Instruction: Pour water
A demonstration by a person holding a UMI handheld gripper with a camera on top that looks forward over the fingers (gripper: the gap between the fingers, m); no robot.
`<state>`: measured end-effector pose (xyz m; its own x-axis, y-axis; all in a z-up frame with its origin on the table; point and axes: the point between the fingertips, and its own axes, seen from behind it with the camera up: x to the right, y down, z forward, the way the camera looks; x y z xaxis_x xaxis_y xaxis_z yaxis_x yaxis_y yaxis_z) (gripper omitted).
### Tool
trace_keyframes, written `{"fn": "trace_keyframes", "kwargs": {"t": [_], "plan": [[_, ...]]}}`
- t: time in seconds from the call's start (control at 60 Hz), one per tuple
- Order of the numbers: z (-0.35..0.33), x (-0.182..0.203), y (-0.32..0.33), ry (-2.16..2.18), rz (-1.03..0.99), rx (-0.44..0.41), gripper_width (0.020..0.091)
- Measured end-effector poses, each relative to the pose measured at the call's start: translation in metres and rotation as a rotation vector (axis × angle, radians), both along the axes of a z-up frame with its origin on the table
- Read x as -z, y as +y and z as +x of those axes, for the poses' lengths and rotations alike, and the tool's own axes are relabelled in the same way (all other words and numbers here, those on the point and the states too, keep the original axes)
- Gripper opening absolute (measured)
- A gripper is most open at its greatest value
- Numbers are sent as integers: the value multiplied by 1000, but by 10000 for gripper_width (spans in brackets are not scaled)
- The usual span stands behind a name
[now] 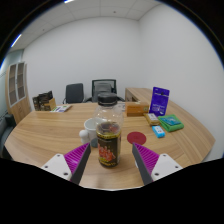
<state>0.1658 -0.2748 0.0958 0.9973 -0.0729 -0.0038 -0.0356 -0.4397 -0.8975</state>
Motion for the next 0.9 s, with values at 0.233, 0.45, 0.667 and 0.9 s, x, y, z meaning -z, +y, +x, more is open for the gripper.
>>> {"fn": "trace_keyframes", "kwargs": {"t": [0.233,0.45,0.667,0.9], "plan": [[0,28,58,-52,41,49,747],[-2,26,68,-29,95,58,465],[21,-6,63,-188,91,108,397],[93,-89,90,-798,39,120,397]]}}
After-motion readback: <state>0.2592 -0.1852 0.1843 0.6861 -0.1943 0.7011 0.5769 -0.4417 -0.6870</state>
